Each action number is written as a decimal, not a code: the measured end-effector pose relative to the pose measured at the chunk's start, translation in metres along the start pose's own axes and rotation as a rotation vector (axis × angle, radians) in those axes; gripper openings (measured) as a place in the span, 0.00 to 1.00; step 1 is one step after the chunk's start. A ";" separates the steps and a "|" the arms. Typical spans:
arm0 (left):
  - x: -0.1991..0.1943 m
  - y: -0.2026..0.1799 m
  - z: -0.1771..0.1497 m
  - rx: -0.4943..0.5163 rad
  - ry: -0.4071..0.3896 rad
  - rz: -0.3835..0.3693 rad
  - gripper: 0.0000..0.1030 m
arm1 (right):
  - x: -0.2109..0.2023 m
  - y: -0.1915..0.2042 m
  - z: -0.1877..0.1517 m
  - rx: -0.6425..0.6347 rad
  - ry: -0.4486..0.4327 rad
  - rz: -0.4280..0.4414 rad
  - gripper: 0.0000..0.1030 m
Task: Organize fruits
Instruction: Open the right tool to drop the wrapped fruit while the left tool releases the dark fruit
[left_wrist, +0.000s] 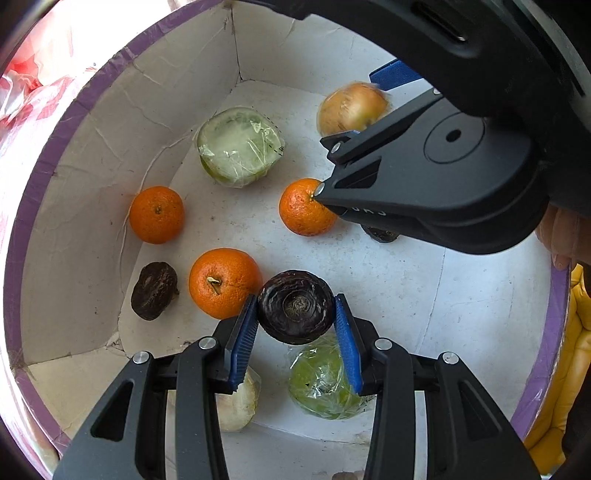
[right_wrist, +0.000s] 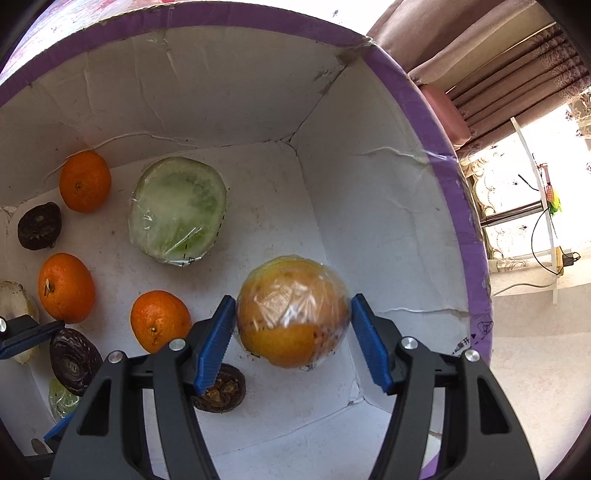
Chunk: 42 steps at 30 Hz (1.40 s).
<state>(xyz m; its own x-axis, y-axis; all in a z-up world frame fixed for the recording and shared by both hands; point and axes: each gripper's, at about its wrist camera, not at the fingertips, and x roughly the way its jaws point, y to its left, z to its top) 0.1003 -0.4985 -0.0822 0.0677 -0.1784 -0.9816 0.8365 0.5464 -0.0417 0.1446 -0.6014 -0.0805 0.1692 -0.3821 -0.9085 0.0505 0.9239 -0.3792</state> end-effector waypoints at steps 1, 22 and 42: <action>0.000 0.001 0.000 -0.003 0.001 -0.008 0.39 | 0.002 0.000 0.000 0.006 0.001 -0.011 0.63; -0.034 0.016 -0.012 -0.050 -0.149 -0.007 0.74 | -0.036 -0.007 -0.014 0.107 -0.185 -0.064 0.79; -0.122 0.019 -0.072 -0.126 -0.402 0.058 0.85 | -0.143 -0.017 -0.072 0.363 -0.461 -0.035 0.88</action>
<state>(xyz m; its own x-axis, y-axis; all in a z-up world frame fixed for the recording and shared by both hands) 0.0684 -0.4075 0.0235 0.3402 -0.4360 -0.8332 0.7536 0.6563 -0.0358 0.0485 -0.5641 0.0429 0.5681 -0.4402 -0.6954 0.3839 0.8891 -0.2492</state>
